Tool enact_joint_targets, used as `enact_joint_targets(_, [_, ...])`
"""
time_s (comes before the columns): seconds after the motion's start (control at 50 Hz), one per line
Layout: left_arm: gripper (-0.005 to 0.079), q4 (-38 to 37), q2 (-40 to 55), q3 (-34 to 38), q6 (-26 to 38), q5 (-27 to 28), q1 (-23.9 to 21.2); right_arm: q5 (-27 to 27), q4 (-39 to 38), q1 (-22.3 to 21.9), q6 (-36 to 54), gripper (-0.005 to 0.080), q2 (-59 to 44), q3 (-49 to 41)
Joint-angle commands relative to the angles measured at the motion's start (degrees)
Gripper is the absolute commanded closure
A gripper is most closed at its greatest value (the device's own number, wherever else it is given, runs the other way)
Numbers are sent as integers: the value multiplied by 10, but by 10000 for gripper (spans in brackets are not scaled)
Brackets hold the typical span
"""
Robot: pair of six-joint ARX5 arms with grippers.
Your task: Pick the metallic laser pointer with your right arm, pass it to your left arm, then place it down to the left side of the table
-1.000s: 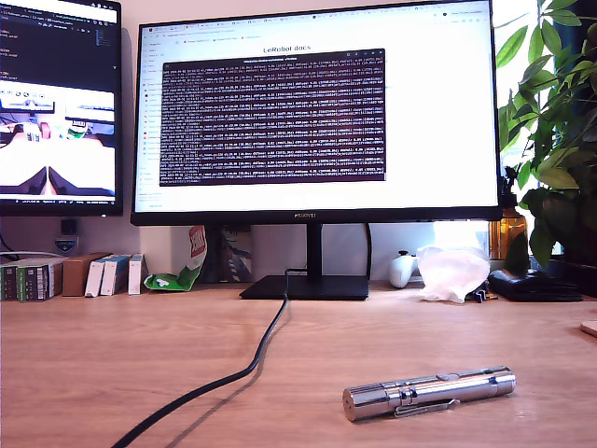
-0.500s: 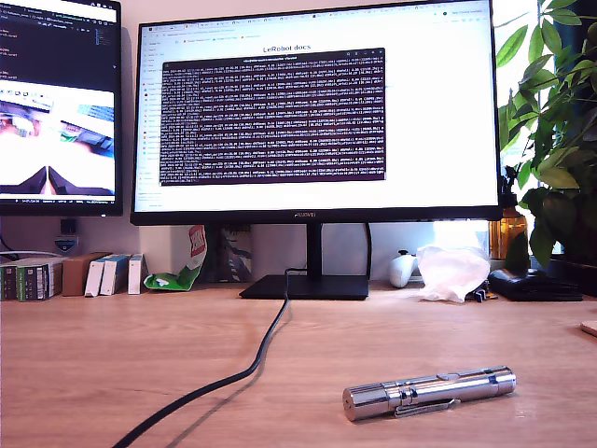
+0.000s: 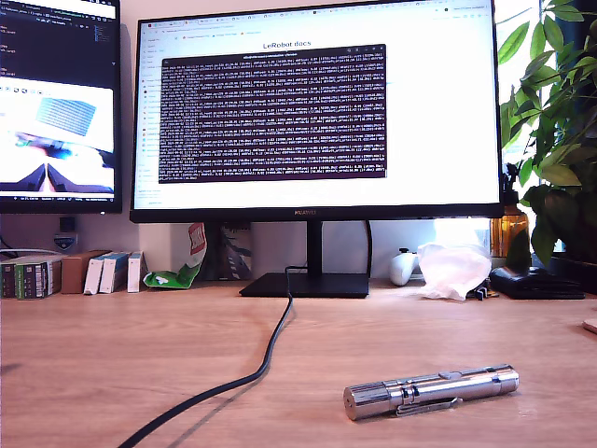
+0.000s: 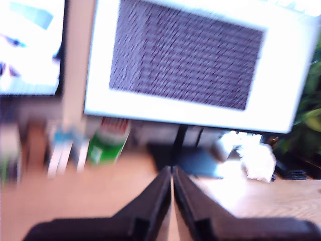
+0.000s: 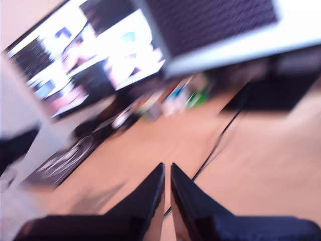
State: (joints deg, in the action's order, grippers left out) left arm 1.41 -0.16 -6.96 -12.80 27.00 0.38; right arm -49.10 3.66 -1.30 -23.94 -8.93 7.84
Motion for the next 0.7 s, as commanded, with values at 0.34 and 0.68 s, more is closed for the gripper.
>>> enact_joint_targets(0.34, [762, -69, 106, -60, 163, 155, -8, -41, 106, 62, 285, 765, -279, 196])
enact_joint_targets(0.68, [762, -138, 189, -103, 238, 163, -8, 130, 302, 179, 639, 765, -534, 371])
